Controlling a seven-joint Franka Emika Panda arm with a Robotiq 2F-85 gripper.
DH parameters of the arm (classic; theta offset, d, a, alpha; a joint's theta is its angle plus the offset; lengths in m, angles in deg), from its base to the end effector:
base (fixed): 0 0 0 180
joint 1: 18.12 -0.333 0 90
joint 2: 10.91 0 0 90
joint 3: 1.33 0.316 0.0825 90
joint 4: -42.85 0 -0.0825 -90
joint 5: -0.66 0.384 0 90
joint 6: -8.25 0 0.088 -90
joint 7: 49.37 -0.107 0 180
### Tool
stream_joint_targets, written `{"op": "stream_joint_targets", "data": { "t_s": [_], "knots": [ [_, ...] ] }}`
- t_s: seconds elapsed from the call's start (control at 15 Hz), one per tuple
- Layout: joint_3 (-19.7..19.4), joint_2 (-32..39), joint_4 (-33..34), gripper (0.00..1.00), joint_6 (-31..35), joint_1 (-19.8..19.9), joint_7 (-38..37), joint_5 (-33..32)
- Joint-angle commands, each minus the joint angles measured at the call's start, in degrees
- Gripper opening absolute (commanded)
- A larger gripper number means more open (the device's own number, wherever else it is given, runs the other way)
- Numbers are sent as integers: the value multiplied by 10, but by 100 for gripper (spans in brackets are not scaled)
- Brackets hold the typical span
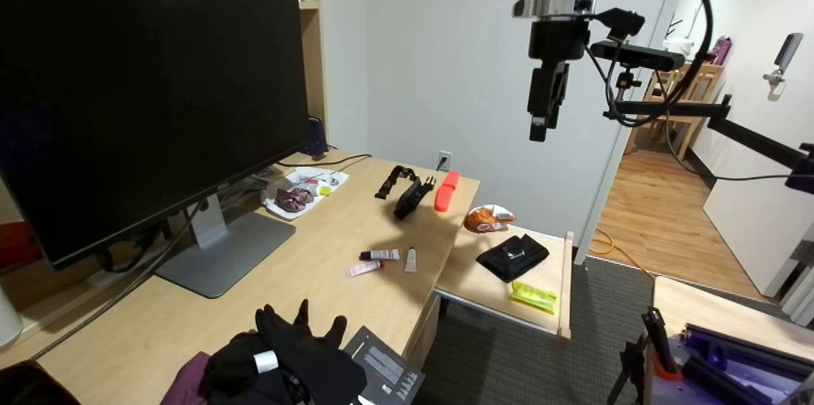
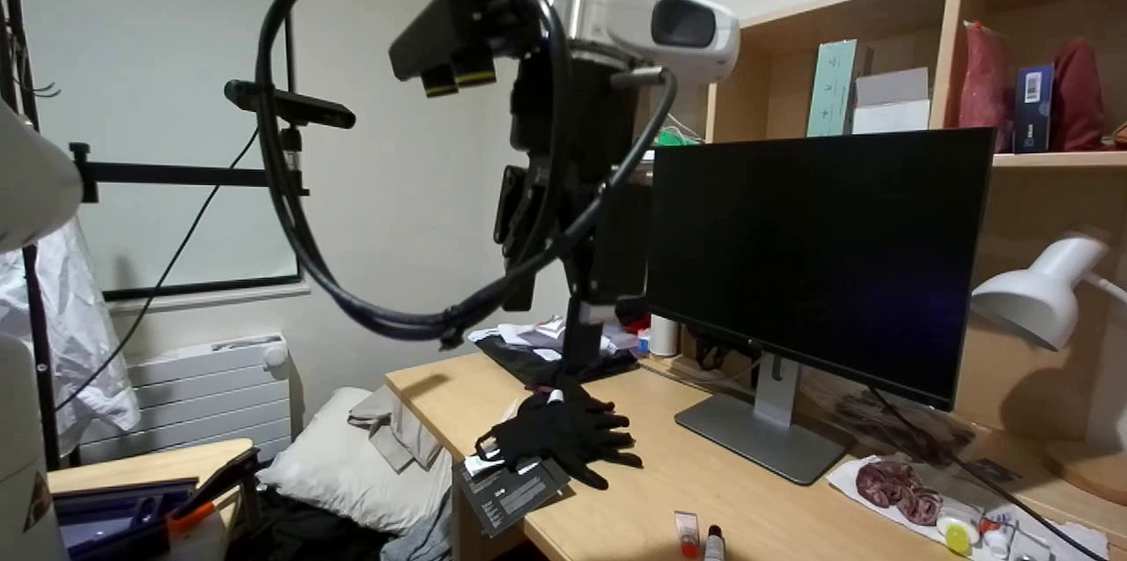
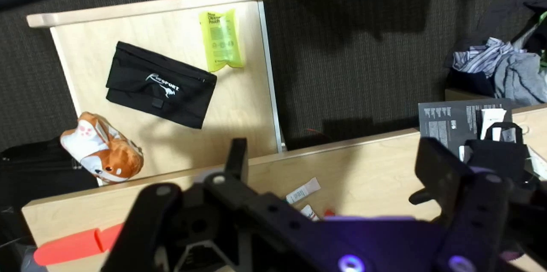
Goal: Place the yellow packet in the middle of the desk
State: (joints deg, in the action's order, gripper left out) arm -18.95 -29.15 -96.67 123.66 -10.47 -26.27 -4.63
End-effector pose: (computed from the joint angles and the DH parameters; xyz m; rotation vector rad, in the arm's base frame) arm 0.3847 -0.1886 0.4080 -3.0790 -0.0410 0.1524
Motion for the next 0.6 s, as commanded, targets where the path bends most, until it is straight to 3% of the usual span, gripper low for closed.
{"op": "stream_joint_targets", "data": {
  "t_s": [0.0, 0.53],
  "knots": [
    [0, 57, -7, 100, 52, 14, 9, -2],
    [8, 195, 6, 100, 214, 23, 12, 28]
  ]
}}
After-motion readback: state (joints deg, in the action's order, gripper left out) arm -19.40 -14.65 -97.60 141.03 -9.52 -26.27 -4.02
